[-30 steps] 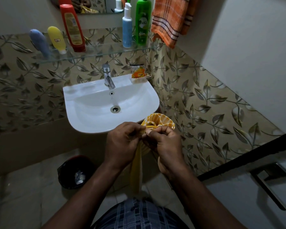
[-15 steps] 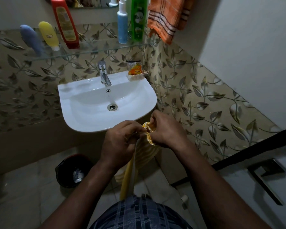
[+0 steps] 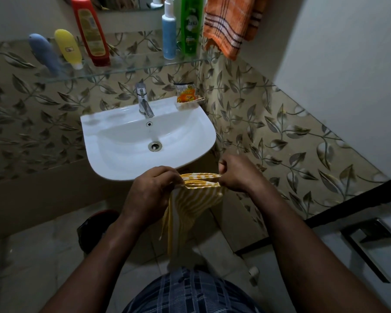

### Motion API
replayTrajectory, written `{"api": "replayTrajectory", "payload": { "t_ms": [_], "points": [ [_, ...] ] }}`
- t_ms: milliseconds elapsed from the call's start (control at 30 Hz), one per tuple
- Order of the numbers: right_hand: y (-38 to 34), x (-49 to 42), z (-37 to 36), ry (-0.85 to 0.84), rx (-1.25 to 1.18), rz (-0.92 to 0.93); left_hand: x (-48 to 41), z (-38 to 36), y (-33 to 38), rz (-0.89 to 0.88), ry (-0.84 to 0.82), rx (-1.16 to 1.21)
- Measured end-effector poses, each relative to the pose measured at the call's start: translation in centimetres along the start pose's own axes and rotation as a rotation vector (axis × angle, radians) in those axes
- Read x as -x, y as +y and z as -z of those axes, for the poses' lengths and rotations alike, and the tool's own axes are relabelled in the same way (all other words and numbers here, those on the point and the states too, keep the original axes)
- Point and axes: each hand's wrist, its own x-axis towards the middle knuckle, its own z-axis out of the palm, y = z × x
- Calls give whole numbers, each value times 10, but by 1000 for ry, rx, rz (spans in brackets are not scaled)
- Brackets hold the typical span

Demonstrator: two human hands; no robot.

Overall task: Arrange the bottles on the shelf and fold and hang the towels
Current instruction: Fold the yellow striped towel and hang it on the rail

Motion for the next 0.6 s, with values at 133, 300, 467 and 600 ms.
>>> {"api": "replayTrajectory", "payload": {
  "t_ms": [133, 300, 467, 600],
  "points": [
    [6, -3, -5, -93, 51, 302, 7, 2, -24, 48, -24, -30],
    [16, -6, -17, -171, 171, 494, 13, 4, -35, -26, -161, -100],
    [16, -7, -32, -160, 270, 581, 13, 9, -42, -14, -161, -82],
    [5, -7, -46, -306, 585, 516, 19, 1, -44, -26, -227, -88]
  ]
}}
